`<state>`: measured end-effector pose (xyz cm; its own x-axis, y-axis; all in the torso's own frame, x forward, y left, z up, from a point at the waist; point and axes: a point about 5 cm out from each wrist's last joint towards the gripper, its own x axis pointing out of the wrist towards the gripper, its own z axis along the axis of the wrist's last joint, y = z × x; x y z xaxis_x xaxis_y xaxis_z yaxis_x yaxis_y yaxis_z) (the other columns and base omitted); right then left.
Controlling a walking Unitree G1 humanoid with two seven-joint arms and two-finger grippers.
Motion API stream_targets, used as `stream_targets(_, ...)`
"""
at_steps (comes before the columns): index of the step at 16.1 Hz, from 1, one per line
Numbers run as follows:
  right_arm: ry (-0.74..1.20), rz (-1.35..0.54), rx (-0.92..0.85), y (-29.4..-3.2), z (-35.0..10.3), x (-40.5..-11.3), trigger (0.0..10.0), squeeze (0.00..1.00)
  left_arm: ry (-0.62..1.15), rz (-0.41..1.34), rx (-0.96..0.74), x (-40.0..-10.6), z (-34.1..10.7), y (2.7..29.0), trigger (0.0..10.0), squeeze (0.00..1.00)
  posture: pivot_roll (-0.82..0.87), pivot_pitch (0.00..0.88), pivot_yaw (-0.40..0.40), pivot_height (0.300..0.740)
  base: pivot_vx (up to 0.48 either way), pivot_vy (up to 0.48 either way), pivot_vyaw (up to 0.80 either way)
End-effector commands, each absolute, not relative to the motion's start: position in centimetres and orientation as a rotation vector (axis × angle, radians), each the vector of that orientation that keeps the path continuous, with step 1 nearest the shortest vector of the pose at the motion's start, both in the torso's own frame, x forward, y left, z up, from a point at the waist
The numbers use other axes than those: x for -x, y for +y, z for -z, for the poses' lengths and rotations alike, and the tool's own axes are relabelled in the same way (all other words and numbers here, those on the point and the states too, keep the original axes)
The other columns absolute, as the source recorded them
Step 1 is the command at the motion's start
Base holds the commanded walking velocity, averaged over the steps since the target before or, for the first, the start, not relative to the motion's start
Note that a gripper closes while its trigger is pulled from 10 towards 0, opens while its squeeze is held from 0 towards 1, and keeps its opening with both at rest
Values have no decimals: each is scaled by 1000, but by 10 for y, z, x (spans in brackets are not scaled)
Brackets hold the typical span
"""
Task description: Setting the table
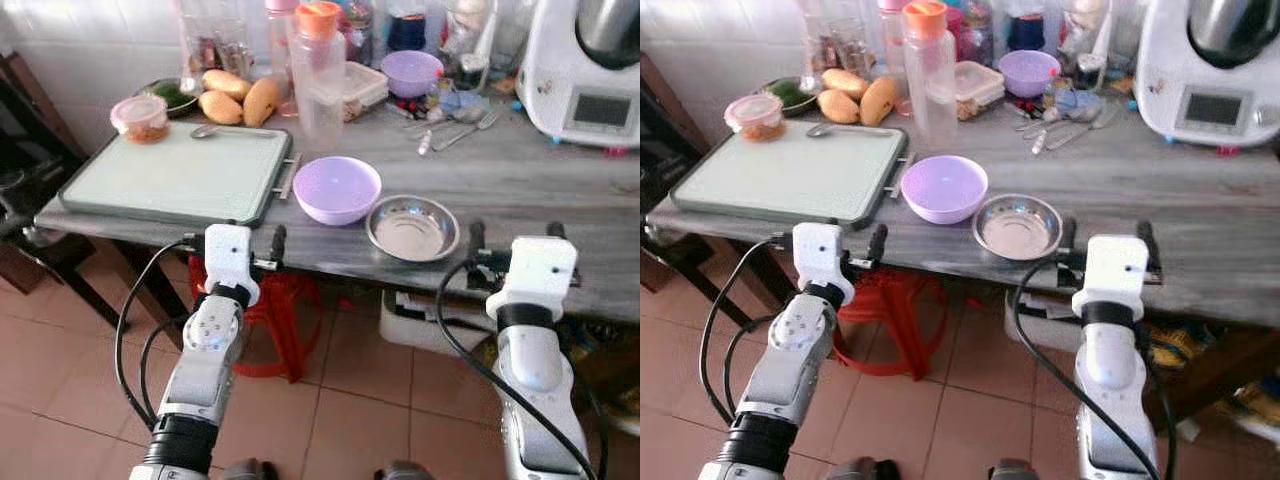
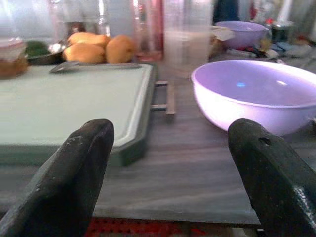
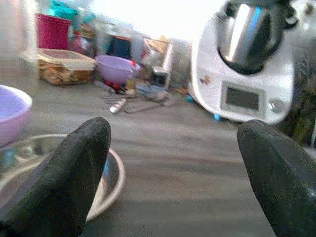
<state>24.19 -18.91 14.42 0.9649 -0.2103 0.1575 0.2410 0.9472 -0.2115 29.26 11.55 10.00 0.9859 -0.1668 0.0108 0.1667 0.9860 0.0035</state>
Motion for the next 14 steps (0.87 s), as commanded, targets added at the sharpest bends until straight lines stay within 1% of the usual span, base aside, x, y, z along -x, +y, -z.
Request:
stream_targets(1,-127,213,224,-186,-144,-243,10000,0,-16,152,-8,-293,-101,118,10000,0,-119,0,9,740,0,0,0)
stream_targets(14,-127,213,224,-186,-144,-243,10000,0,-16,152,-8,-293,-101,118,10000,0,-119,0,9,740,0,0,0)
